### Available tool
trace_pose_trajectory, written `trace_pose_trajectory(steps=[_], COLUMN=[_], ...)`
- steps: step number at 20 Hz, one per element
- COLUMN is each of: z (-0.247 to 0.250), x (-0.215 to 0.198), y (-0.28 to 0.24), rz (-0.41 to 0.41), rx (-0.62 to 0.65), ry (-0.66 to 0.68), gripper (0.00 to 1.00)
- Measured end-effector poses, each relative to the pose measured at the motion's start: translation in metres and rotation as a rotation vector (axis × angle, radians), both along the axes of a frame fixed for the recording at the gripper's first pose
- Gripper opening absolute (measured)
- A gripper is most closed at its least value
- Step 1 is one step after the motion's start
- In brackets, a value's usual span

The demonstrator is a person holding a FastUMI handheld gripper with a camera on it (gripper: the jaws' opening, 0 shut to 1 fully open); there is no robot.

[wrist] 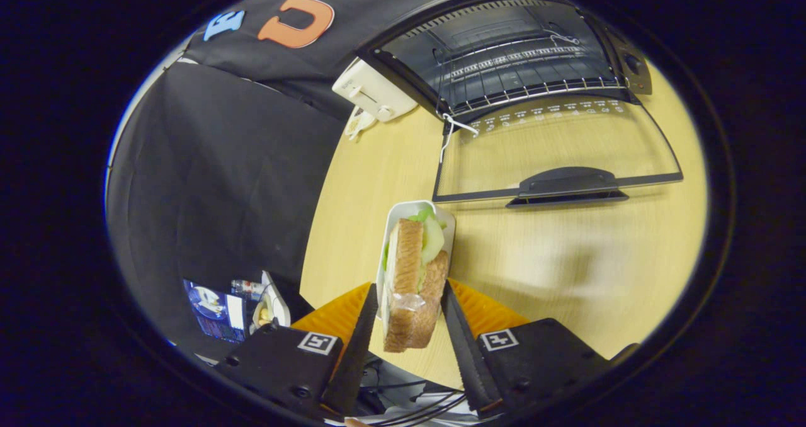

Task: Open the toaster oven, put the food inside, and close the toaster oven door.

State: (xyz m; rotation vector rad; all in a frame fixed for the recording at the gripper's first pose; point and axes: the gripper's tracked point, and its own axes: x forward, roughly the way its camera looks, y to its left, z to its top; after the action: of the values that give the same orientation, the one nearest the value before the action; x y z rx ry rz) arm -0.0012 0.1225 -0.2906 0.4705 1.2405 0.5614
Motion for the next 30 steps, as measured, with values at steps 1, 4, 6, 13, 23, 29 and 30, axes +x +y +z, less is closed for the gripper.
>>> trace_pose_trajectory(steps=[1,4,6,13,23,29,30], z=[-0.001,-0.002,-0.002,-0.001,0.029,0.047,0.051], x=[0.001,0.002,0.002,0.001,-0.003,0.015,0.019], y=[0.0,0.003,0.004,0.004,0.014,0.016,0.016], rz=[-0.006,-0.005,-0.001,0.005,0.074,0.026,0.017], rx=[0.006,0.035,0.055,0.08,0.19,0.289,0.308], ry=[0.012,0.043,0.059,0.053,-0.066,-0.169,-0.193], gripper=[0.66,0.61,0.55,0.4,0.4,0.39,0.39])
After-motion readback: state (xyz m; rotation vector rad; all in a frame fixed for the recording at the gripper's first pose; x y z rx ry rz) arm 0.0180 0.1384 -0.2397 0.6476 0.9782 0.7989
